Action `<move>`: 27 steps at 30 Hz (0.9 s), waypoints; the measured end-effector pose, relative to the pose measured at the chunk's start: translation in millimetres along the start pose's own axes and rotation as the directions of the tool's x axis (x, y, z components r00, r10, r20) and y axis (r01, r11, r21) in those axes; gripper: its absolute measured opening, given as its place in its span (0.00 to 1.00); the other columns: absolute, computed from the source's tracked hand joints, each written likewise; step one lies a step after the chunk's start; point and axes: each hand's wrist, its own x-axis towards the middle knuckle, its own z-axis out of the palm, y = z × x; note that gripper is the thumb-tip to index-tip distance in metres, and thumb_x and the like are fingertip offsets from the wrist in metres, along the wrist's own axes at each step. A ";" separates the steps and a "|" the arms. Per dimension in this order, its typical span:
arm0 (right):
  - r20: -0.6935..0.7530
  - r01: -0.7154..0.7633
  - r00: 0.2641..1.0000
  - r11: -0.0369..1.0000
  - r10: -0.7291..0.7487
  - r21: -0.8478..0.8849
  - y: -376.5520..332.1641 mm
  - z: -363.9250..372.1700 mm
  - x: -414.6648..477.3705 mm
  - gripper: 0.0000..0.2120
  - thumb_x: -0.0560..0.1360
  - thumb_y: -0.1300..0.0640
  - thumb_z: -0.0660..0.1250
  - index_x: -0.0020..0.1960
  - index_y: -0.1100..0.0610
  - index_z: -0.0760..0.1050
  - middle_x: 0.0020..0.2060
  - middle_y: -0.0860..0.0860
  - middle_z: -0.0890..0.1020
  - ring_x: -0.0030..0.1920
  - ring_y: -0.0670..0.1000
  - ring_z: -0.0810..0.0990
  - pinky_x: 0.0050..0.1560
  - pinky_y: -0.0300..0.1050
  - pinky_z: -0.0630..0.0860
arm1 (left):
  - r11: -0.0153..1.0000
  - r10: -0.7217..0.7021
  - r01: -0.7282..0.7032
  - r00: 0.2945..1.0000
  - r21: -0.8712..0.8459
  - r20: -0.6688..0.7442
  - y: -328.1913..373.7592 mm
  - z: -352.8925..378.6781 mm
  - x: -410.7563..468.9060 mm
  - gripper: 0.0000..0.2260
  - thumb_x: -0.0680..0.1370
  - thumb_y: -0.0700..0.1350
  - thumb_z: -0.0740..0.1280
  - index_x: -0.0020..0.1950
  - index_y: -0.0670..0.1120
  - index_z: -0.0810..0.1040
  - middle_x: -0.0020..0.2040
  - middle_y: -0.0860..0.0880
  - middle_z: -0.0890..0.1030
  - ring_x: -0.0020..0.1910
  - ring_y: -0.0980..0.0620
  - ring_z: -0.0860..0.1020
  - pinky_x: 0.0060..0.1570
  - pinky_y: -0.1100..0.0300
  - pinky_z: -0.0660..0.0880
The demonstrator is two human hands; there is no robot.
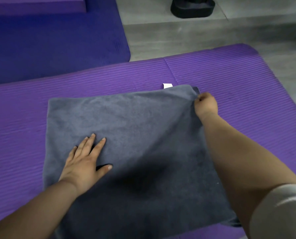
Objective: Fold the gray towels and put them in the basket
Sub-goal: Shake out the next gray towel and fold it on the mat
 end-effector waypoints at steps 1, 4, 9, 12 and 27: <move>0.018 -0.008 1.000 1.000 0.008 0.000 0.5 -0.1 1.9 0.14 0.78 0.61 0.56 0.60 0.64 0.72 0.59 0.61 0.77 0.61 0.59 0.74 0.57 0.44 0.67 | 1.000 -0.004 0.004 1.000 0.015 0.005 1.8 -1.4 1.6 0.37 0.75 0.63 0.56 0.74 0.53 0.37 0.76 0.49 0.37 0.75 0.51 0.39 0.73 0.56 0.41; 0.081 -0.054 0.996 0.986 0.041 0.157 -3.5 -2.7 6.3 0.15 0.77 0.58 0.60 0.60 0.65 0.74 0.51 0.57 0.78 0.54 0.53 0.75 0.52 0.42 0.67 | 0.999 0.001 -0.002 1.000 0.036 0.024 1.6 -1.3 2.0 0.37 0.75 0.62 0.56 0.74 0.53 0.36 0.76 0.49 0.36 0.75 0.51 0.38 0.73 0.55 0.40; 0.268 -0.121 0.962 0.962 0.052 0.246 -19.9 -7.3 1.5 0.20 0.76 0.48 0.62 0.61 0.62 0.74 0.58 0.55 0.77 0.61 0.54 0.74 0.57 0.40 0.69 | 0.999 -0.003 0.001 0.998 0.032 0.063 1.3 -4.2 1.0 0.36 0.76 0.63 0.55 0.74 0.54 0.37 0.75 0.50 0.36 0.75 0.51 0.38 0.73 0.55 0.40; 0.301 -0.057 0.952 0.932 -0.058 0.358 -20.5 -5.2 -2.8 0.08 0.75 0.59 0.65 0.38 0.53 0.74 0.37 0.47 0.77 0.40 0.47 0.76 0.40 0.34 0.72 | 1.000 0.003 -0.002 0.998 -0.005 0.056 1.2 -6.6 1.7 0.34 0.76 0.62 0.55 0.74 0.55 0.40 0.76 0.51 0.37 0.75 0.52 0.39 0.73 0.56 0.42; 0.106 0.018 0.993 0.935 -0.059 0.354 -18.4 -12.2 17.5 0.14 0.76 0.67 0.58 0.35 0.54 0.70 0.34 0.51 0.75 0.36 0.48 0.74 0.26 0.24 0.67 | 0.990 0.006 -0.007 1.000 -0.139 -0.014 0.1 -7.8 4.0 0.34 0.76 0.58 0.59 0.75 0.53 0.43 0.77 0.52 0.44 0.76 0.53 0.45 0.73 0.59 0.44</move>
